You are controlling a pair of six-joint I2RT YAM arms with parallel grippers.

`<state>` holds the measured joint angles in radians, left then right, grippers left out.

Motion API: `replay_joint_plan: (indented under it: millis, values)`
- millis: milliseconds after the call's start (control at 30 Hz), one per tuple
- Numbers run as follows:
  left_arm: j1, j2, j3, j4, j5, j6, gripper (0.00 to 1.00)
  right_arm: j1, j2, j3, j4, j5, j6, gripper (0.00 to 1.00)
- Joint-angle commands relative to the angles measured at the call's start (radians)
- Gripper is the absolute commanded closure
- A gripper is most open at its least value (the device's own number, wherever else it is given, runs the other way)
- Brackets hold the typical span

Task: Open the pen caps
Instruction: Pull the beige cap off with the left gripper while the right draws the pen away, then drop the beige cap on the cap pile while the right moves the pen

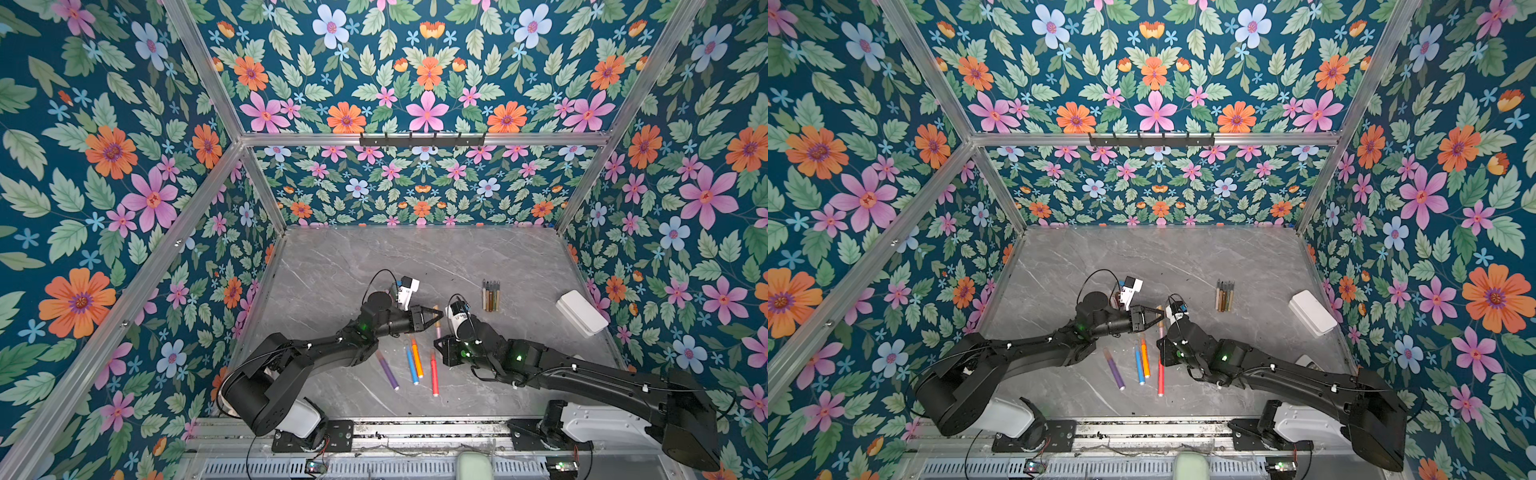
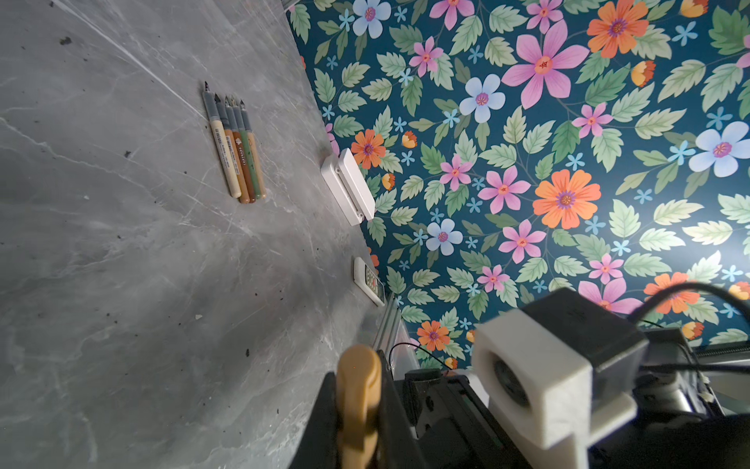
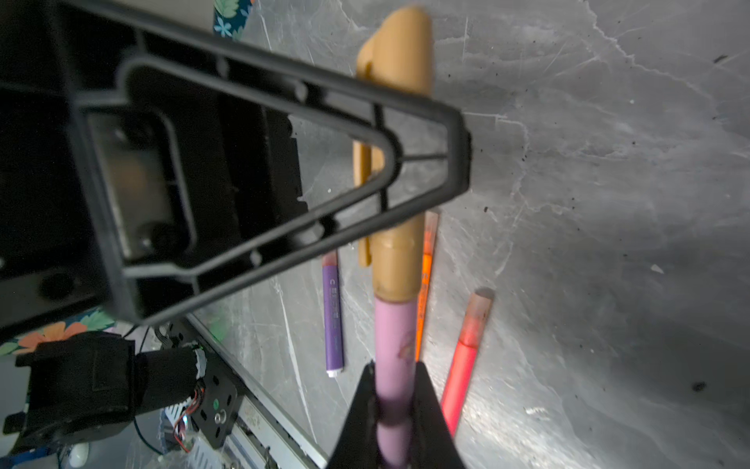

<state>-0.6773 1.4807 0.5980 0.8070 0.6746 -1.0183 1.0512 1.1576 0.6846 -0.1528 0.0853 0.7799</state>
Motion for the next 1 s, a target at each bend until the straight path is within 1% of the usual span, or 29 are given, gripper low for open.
replay_joint_plan:
  millis: [0, 67, 100, 200, 333, 467, 533, 633, 700, 867, 967]
  values:
    - [0.135, -0.026, 0.044, 0.092, -0.072, 0.01, 1.0, 0.042, 0.03, -0.031, -0.049, -0.066, 0.042, 1.0]
    - [0.199, -0.041, 0.056, 0.112, -0.055, -0.008, 1.0, 0.051, 0.051, -0.031, -0.044, -0.066, 0.05, 1.0]
    - [0.211, -0.047, 0.067, 0.106, -0.045, -0.007, 1.0, 0.055, 0.053, -0.031, -0.042, -0.067, 0.053, 1.0]
    - [0.214, -0.049, 0.074, 0.075, -0.04, 0.009, 1.0, 0.055, 0.041, -0.031, -0.044, -0.058, 0.05, 1.0]
    - [0.217, -0.043, 0.019, 0.109, -0.038, -0.004, 1.0, 0.056, 0.027, -0.025, -0.061, -0.026, 0.042, 1.0]
    - [0.231, -0.056, -0.026, 0.09, -0.035, 0.026, 1.0, 0.056, 0.035, -0.01, -0.084, -0.023, 0.027, 1.0]
    - [0.256, -0.086, -0.042, -0.007, -0.047, 0.097, 1.0, 0.056, 0.033, -0.008, -0.099, -0.018, 0.024, 1.0]
    - [0.322, -0.146, -0.071, -0.228, -0.124, 0.219, 1.0, 0.056, 0.013, -0.025, -0.106, -0.007, 0.028, 1.0]
    - [0.375, -0.163, -0.085, -0.33, -0.151, 0.281, 1.0, 0.056, -0.009, -0.048, -0.1, 0.002, 0.039, 1.0]
    - [0.472, -0.167, -0.121, -0.426, -0.164, 0.368, 1.0, 0.056, -0.026, -0.069, -0.097, 0.014, 0.053, 1.0]
    - [0.487, -0.146, -0.102, -0.506, -0.214, 0.449, 1.0, 0.056, -0.021, -0.067, -0.098, 0.011, 0.055, 1.0]
